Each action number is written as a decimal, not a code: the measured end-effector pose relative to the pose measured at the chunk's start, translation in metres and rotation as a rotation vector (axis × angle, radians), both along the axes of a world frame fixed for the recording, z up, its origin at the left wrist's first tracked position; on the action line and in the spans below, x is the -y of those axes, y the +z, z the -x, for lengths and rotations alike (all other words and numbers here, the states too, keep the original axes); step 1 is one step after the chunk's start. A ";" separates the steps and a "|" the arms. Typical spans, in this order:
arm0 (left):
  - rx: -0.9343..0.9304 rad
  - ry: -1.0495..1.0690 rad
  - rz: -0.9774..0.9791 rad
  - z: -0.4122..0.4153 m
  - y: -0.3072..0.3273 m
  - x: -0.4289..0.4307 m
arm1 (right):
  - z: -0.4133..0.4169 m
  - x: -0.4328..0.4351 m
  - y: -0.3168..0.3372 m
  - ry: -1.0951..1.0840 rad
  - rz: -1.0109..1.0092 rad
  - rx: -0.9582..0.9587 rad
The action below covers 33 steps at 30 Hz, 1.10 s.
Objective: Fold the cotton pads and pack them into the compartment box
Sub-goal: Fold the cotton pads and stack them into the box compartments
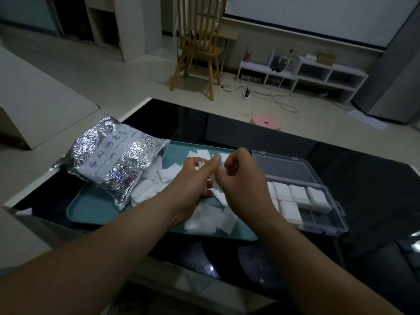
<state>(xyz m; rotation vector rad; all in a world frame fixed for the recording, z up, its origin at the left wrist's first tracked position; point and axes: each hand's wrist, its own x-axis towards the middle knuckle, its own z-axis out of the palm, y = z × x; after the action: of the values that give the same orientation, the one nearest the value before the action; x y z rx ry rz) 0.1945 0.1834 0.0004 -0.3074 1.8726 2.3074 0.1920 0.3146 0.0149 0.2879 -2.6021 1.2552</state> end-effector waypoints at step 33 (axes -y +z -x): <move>0.156 -0.319 -0.501 -0.003 0.008 0.018 | -0.003 -0.031 0.016 0.445 -0.039 0.176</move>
<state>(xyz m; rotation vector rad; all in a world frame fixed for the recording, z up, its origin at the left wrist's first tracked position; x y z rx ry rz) 0.1975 0.1656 0.0080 -0.1072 1.1228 2.3421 0.1948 0.3459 0.0309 0.8375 -2.8115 1.4185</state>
